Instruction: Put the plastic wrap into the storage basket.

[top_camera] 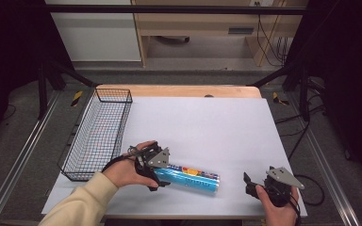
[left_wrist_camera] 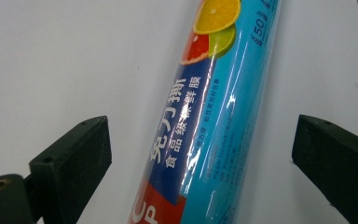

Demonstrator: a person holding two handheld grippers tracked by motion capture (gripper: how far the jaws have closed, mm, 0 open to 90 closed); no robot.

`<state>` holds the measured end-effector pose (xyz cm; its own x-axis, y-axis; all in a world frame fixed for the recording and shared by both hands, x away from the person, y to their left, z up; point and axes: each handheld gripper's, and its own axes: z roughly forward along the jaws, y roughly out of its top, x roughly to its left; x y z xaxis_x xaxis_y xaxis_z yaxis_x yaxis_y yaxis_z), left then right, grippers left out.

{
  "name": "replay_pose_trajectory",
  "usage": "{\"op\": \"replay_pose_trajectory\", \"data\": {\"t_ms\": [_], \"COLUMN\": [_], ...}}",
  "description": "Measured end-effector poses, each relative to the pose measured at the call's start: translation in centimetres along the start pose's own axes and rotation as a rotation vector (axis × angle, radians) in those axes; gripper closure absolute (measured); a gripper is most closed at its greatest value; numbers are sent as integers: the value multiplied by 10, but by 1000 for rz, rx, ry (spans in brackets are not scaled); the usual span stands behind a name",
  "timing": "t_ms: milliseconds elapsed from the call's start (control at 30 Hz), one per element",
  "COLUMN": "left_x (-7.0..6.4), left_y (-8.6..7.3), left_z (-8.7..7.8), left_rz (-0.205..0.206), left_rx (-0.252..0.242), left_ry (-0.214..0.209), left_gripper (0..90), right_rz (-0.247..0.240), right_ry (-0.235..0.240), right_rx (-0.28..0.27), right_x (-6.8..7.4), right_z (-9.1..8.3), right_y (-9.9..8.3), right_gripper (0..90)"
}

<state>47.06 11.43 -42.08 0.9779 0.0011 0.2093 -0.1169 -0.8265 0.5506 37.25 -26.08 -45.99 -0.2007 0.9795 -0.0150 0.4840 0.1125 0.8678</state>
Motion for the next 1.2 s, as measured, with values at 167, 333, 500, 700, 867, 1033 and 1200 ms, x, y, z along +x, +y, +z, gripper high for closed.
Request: {"op": "replay_pose_trajectory", "data": {"t_ms": [167,333,500,700,867,1033,1200], "left_x": [2,4,6,7,8,9,11], "left_y": [0,-2,-4,-4,-5,-3,-1], "left_z": [4,7,9,14,17,21,23], "left_rz": [20,29,16,20,34,62,70], "left_rx": [21,31,42,59,59,74,77], "left_ry": [-15,-23,-62,-97,-107,-117,-131], "left_gripper": [50,50,50,54,59,72,92], "right_rz": [2,-5,-7,-6,-1,-4,-5], "right_ry": [-5,-1,2,2,4,8,9], "right_rx": [1,-9,-8,-10,-11,-6,-2], "right_x": [1,1,3,3,3,3,3], "right_z": [-1,0,0,-1,-1,0,1], "right_y": [0,1,2,2,2,2,2], "right_gripper": [59,54,56,60,63,66,68]}}
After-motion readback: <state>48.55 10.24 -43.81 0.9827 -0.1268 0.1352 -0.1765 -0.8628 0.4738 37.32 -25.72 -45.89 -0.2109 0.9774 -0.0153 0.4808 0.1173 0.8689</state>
